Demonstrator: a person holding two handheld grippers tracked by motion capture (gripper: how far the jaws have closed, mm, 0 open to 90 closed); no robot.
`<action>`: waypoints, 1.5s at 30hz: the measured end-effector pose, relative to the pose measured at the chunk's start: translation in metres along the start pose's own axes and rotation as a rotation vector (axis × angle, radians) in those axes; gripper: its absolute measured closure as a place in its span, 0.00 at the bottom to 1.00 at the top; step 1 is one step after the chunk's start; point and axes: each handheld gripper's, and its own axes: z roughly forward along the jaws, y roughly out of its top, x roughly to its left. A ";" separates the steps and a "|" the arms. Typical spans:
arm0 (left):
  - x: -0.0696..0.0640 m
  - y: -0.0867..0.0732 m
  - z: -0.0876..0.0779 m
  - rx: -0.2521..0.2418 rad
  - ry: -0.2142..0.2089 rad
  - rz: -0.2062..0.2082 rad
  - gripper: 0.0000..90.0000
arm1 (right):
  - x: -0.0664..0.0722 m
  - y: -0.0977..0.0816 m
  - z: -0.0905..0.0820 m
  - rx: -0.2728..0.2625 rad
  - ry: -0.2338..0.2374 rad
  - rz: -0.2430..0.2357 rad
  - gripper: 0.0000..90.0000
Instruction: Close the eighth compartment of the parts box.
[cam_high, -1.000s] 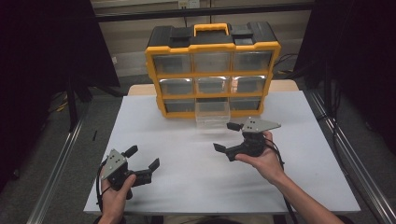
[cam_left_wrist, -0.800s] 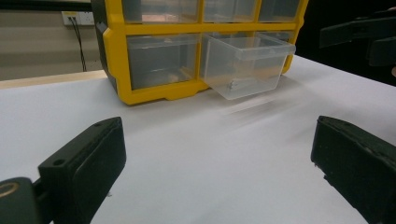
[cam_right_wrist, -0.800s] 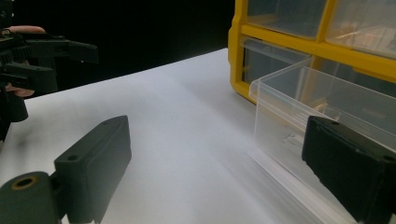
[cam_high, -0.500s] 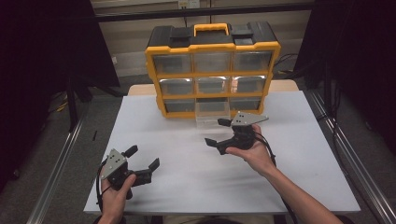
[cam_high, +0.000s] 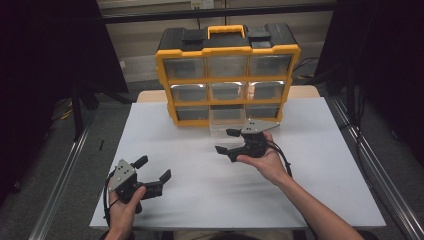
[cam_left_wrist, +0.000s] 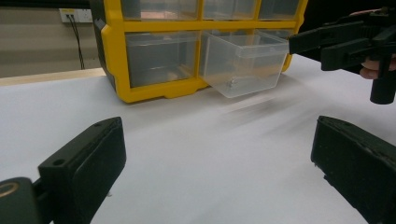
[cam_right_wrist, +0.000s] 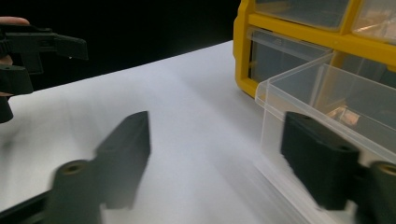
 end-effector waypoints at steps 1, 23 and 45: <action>0.000 0.000 0.000 -0.002 -0.002 -0.001 0.04 | 0.000 0.000 -0.001 -0.004 -0.010 -0.008 0.36; -0.001 0.001 -0.001 -0.006 -0.002 0.001 0.04 | -0.004 -0.018 -0.001 0.043 0.049 -0.016 0.95; -0.001 0.002 0.000 -0.007 0.001 0.007 0.04 | -0.014 -0.011 0.016 0.088 0.005 -0.038 1.00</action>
